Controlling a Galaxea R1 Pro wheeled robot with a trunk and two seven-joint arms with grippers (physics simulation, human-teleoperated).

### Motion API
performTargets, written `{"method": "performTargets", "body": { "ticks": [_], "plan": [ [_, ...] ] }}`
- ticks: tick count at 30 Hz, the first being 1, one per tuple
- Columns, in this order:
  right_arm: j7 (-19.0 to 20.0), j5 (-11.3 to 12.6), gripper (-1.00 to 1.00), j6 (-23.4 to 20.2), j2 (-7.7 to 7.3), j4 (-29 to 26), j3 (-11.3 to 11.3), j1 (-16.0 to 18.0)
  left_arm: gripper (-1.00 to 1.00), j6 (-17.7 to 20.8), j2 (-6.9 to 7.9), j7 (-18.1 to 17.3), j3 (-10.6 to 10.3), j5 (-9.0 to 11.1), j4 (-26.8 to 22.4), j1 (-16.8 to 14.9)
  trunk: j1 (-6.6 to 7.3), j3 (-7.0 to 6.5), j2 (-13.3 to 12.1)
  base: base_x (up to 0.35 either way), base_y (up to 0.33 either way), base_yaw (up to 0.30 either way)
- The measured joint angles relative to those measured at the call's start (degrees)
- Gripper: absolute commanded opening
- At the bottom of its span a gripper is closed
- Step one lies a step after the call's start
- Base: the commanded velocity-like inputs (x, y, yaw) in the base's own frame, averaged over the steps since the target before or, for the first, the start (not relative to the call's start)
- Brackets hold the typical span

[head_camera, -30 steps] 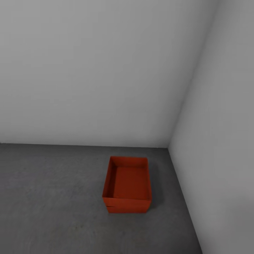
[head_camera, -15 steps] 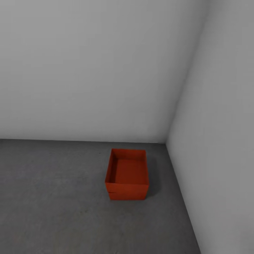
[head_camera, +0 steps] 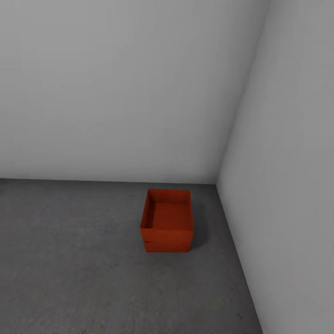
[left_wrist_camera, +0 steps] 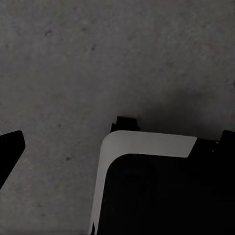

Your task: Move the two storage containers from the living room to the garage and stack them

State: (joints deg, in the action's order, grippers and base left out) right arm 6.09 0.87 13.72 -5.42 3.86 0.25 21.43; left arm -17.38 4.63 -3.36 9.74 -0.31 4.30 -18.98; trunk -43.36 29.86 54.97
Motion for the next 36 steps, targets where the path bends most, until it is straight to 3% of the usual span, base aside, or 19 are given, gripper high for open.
{"method": "performTargets", "body": {
  "ticks": [9,17,36],
  "plan": [
    [0.0,0.0,1.00,0.0,-0.01,0.0,0.0,0.0,1.00,0.0,-0.59,0.1,0.0,-0.2,0.0,0.0,0.01,0.00,0.0,-0.003,0.000,0.000],
    [0.0,0.0,1.00,0.0,-0.01,0.0,0.0,0.0,1.00,0.5,-2.77,-0.1,0.0,-0.2,0.0,0.0,0.01,0.00,0.0,0.000,0.000,0.000],
    [0.0,0.0,1.00,0.0,0.00,0.0,0.0,0.0,1.00,0.5,-2.93,-0.1,0.0,-0.2,0.0,0.0,0.01,0.00,0.0,0.000,0.000,0.000]
  ]
}}
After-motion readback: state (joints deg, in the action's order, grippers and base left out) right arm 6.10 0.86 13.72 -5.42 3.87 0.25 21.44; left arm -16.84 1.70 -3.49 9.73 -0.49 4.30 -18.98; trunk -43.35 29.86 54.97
